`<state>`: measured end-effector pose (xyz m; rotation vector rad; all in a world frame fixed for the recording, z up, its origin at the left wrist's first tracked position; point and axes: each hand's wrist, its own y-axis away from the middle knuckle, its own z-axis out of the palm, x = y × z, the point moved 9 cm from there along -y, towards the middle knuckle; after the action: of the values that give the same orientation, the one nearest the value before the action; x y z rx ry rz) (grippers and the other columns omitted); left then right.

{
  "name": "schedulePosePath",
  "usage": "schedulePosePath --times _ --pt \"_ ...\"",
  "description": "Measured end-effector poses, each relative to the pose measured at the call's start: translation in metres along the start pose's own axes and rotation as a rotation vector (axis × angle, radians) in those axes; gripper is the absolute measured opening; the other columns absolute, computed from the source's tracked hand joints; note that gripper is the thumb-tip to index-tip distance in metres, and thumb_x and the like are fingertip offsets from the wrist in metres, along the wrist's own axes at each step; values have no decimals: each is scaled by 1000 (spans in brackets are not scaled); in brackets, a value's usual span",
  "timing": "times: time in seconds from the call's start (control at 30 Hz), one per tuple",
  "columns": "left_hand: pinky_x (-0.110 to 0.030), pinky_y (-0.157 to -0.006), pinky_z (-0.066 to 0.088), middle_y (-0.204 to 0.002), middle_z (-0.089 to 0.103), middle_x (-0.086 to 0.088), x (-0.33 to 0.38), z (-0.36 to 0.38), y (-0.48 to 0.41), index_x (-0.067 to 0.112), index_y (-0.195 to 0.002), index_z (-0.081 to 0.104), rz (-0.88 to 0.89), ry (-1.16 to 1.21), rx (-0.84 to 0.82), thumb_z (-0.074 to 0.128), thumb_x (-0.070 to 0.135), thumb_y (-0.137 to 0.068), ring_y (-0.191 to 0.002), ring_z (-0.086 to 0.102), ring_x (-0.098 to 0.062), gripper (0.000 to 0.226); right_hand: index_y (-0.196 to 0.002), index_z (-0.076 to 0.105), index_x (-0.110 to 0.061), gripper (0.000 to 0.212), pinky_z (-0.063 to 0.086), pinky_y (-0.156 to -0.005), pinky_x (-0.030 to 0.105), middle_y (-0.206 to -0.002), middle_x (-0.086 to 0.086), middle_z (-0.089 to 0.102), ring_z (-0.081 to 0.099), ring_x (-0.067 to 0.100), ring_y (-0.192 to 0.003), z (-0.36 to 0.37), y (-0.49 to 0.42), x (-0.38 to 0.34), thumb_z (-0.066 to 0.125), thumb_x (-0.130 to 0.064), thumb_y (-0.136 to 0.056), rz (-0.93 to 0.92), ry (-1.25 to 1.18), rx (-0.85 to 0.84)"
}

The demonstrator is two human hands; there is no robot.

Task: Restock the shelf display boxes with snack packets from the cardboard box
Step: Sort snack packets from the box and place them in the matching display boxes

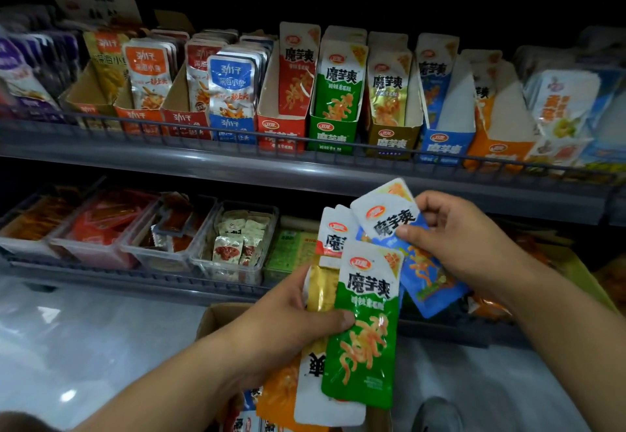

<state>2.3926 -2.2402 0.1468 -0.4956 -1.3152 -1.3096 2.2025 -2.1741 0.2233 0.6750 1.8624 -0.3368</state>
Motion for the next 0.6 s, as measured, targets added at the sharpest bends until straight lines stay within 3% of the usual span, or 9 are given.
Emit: schedulePosePath --times 0.2,0.33,0.47,0.6 --pt "-56 -92 58 -114 76 -17 12 -14 0 20 -126 60 74 134 108 65 -6 -91 -102 74 -40 44 -103 61 -8 9 59 -59 33 -92 11 78 76 22 -73 -22 -4 16 62 -5 -95 96 -294 131" --pt "-55 -92 58 -114 76 -17 17 -19 2 18 -127 58 104 133 140 65 -4 -90 -102 74 -39 43 -111 61 -7 17 60 -78 45 -99 15 77 75 31 -87 -9 -4 26 62 -7 -95 141 -238 -54" --pt "-55 -91 57 -114 76 -17 22 -23 4 18 -127 58 135 157 163 68 -1 -86 -101 74 -40 46 -116 59 -4 23 62 -80 38 -109 15 75 73 31 -97 3 2 22 61 -5 -93 98 -163 -260" --pt "-51 -80 63 -111 76 -18 25 -26 4 17 -125 58 147 214 173 70 2 -80 -96 76 -40 49 -117 58 0 34 54 -94 54 -112 20 73 68 43 -106 15 10 34 69 -13 -88 158 -65 -453"
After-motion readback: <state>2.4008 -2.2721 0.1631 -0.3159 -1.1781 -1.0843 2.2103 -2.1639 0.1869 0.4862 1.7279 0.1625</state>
